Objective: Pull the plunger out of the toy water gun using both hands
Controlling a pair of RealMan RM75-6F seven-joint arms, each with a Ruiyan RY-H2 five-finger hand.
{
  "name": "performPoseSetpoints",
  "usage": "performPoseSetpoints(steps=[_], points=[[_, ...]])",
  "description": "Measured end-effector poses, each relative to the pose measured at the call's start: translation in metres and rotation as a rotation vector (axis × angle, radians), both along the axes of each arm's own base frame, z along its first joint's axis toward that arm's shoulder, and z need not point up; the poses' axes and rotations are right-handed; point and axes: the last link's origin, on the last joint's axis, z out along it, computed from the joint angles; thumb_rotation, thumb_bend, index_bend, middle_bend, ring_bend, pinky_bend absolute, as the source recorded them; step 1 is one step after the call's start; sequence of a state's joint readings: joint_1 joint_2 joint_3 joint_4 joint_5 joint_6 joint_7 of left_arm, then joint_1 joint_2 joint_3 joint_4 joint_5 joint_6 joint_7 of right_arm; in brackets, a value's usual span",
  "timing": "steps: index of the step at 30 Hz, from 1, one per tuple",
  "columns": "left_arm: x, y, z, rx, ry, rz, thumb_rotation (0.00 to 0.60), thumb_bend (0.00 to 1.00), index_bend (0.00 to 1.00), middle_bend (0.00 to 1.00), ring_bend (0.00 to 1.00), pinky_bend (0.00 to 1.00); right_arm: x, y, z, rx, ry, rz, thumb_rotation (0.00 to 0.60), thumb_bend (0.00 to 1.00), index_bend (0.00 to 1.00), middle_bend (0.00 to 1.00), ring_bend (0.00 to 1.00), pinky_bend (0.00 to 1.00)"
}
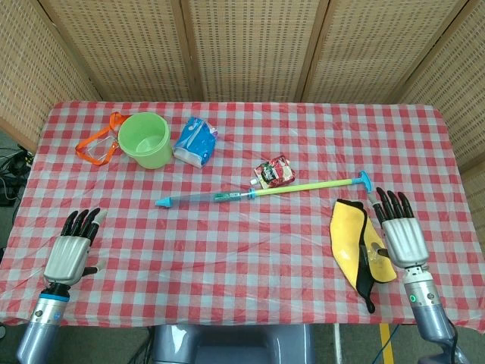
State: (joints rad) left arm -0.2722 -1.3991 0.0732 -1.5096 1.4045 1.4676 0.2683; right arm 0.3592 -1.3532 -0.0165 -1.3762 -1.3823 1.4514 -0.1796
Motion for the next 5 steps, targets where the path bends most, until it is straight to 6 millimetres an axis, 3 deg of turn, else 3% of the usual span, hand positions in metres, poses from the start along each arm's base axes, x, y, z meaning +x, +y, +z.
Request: performPoseSetpoints(steps=[5], points=[[-0.0015,-0.0047,0.0033,0.012,-0.007,-0.004,0.6,0.05,0.0,0.0,0.0,0.0,-0.0106,0.0098,-0.001,0.034,-0.078,0.012,0.6,0.0,0.0,0.0,0.0,0.0]])
